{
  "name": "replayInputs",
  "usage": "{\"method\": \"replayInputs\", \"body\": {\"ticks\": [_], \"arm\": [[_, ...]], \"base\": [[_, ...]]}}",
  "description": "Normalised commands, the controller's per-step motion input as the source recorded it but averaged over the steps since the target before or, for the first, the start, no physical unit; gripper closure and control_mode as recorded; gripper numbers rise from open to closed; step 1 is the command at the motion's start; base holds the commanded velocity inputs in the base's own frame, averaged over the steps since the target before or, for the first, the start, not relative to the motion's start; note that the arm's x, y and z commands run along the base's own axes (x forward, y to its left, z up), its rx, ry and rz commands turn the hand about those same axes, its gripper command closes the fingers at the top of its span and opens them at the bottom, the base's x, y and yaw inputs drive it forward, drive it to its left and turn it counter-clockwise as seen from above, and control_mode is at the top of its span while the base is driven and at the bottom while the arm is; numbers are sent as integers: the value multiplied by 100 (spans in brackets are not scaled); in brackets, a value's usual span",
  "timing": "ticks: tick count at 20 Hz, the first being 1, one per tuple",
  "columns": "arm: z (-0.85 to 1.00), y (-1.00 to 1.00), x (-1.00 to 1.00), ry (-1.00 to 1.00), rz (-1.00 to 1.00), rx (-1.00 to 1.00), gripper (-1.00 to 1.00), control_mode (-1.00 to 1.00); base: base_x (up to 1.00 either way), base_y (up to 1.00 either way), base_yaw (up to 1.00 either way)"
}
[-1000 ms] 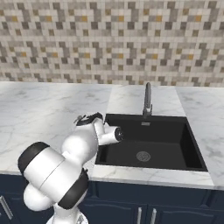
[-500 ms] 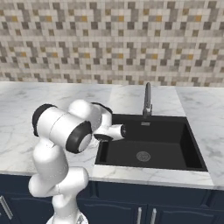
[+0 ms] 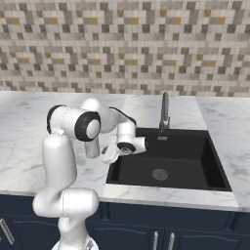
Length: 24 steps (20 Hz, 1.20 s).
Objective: Locate and retrieve the spray and soap dispenser from the cabinet. Place them next to the sink.
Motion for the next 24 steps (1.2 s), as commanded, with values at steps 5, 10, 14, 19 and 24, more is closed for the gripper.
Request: {"method": "replayInputs", "body": {"ticks": [5, 10, 14, 19, 24], "arm": [[0, -29, 4, 0, 8, 1, -100, -100], [10, -22, -49, -6, 7, -5, -100, -100], [50, 0, -76, -14, 19, -23, -100, -100], [53, -3, -57, -12, 29, -35, -100, -100], [60, 2, -41, -11, 33, -22, -100, -100]], "base": [[0, 0, 0], [0, 0, 0], [0, 0, 0], [0, 0, 0], [0, 0, 0]]}}
